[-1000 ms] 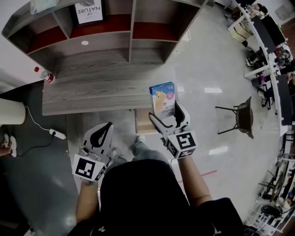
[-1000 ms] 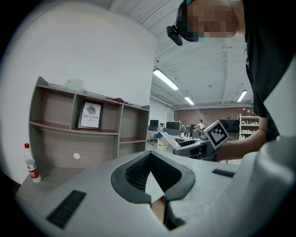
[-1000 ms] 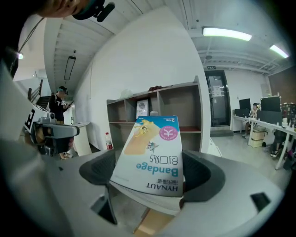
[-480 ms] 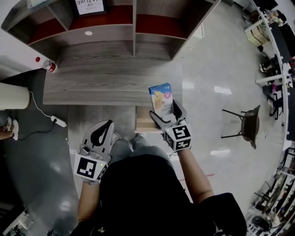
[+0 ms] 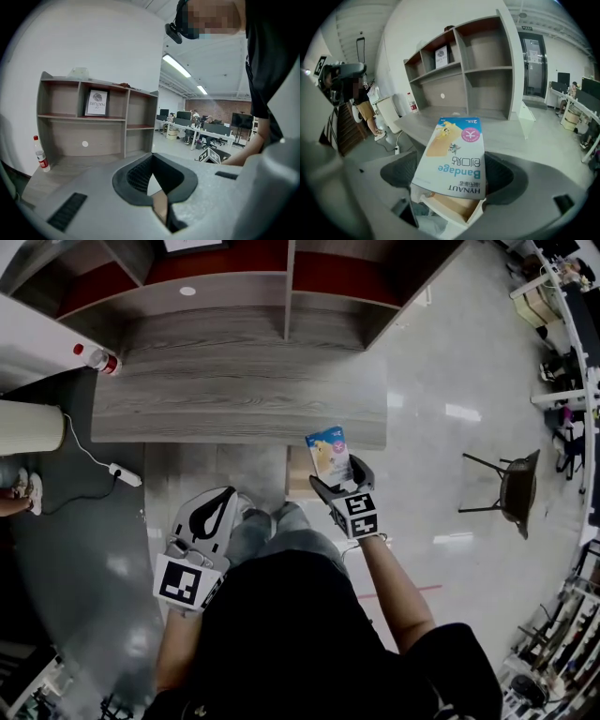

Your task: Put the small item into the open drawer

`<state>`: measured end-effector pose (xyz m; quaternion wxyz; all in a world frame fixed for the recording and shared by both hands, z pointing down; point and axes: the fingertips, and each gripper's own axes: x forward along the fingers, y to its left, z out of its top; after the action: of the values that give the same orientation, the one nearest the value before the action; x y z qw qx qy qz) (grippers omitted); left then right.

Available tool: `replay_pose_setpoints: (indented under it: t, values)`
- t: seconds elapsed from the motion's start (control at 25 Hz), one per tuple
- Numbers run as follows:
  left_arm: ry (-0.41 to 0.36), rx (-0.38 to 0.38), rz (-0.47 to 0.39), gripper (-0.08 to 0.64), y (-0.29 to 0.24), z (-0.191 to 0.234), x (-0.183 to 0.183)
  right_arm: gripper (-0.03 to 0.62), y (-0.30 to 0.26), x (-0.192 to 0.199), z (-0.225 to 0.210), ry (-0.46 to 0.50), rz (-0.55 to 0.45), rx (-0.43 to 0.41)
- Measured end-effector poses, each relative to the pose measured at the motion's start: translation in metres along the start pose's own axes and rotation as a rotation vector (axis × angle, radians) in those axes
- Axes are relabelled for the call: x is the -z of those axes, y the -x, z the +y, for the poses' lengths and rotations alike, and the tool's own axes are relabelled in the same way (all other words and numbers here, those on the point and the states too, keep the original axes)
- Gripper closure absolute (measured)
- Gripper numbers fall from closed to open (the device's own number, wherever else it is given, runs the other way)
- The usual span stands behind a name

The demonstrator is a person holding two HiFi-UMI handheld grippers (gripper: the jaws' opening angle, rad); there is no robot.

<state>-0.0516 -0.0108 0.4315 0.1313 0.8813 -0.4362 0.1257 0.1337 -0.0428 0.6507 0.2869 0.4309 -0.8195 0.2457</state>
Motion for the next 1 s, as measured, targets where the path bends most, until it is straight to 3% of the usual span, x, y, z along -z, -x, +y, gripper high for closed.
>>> replay_pose_setpoints:
  t: [0.2, 0.48, 1.0]
  values:
    - [0.039, -0.002, 0.042, 0.56, 0.007, 0.003, 0.008, 0.13, -0.022, 0.054, 0.008, -0.002, 0.12, -0.014]
    - [0.022, -0.007, 0.046, 0.56, 0.015, 0.005, 0.014, 0.13, -0.053, 0.116, 0.012, 0.006, 0.262, -0.038]
    - [0.055, -0.068, 0.111, 0.56, 0.032, 0.015, 0.033, 0.17, -0.114, 0.182, -0.011, -0.024, 0.449, -0.014]
